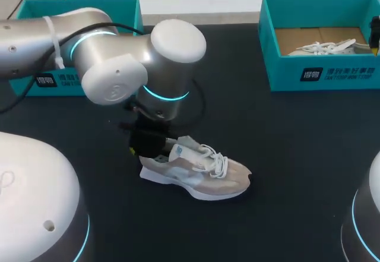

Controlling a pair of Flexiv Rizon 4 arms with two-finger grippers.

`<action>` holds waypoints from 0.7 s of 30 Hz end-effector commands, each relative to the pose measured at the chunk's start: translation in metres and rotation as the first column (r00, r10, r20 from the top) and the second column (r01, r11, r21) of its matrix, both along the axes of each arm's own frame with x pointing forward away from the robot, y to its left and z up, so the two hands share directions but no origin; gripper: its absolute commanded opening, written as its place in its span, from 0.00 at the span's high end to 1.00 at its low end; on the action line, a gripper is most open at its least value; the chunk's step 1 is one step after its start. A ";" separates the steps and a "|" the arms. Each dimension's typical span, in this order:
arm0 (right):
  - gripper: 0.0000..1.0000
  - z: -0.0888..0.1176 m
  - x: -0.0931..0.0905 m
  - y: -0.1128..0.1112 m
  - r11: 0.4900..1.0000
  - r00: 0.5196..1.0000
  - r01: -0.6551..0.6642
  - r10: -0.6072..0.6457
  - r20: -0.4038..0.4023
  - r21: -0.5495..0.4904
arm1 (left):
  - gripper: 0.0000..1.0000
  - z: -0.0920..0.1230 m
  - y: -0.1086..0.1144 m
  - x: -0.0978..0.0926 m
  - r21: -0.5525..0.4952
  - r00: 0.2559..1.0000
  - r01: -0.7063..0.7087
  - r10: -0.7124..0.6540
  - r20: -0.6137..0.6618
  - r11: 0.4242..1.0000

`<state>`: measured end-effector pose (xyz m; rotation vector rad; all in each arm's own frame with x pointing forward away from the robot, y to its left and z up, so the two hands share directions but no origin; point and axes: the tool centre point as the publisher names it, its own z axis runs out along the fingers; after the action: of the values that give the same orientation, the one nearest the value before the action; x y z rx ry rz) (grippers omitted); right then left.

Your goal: Take the shoe out of the shoebox, open the shoe tongue, remove and reinsert the insole, then place the shoe into the shoebox

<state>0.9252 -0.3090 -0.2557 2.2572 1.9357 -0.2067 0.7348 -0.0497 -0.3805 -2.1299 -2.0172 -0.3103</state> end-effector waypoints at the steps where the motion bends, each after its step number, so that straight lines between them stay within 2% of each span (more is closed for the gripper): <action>1: 0.00 0.000 -0.001 0.000 1.000 1.000 0.000 0.000 0.003 0.001 | 0.00 0.013 0.005 -0.004 -0.032 1.000 0.002 -0.001 0.018 0.999; 8: 0.00 0.000 -0.001 0.000 1.000 1.000 0.000 0.000 0.003 0.001 | 0.00 0.031 0.007 -0.005 -0.098 0.999 -0.016 0.020 0.034 0.995; 12: 0.00 0.000 -0.001 0.000 1.000 1.000 0.000 0.000 0.003 0.001 | 0.00 0.045 0.008 -0.006 -0.149 0.996 -0.069 0.077 0.054 0.986; 15: 0.00 0.000 -0.001 0.000 1.000 1.000 0.000 0.000 0.003 0.001 | 0.00 0.057 0.013 -0.007 -0.249 0.984 -0.145 0.165 0.061 0.958; 16: 0.00 0.000 -0.001 0.000 1.000 1.000 0.000 0.000 0.003 0.001 | 0.00 0.061 0.014 -0.007 -0.254 0.978 -0.173 0.196 0.067 0.952; 21: 0.00 0.000 -0.001 0.000 1.000 1.000 0.000 0.000 0.003 0.001 | 0.00 0.078 0.013 -0.006 -0.346 0.972 -0.202 0.230 0.043 0.916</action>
<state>0.9252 -0.3091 -0.2557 2.2573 1.9355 -0.2067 0.7336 -0.0541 -0.3146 -1.9851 -2.4099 -0.1667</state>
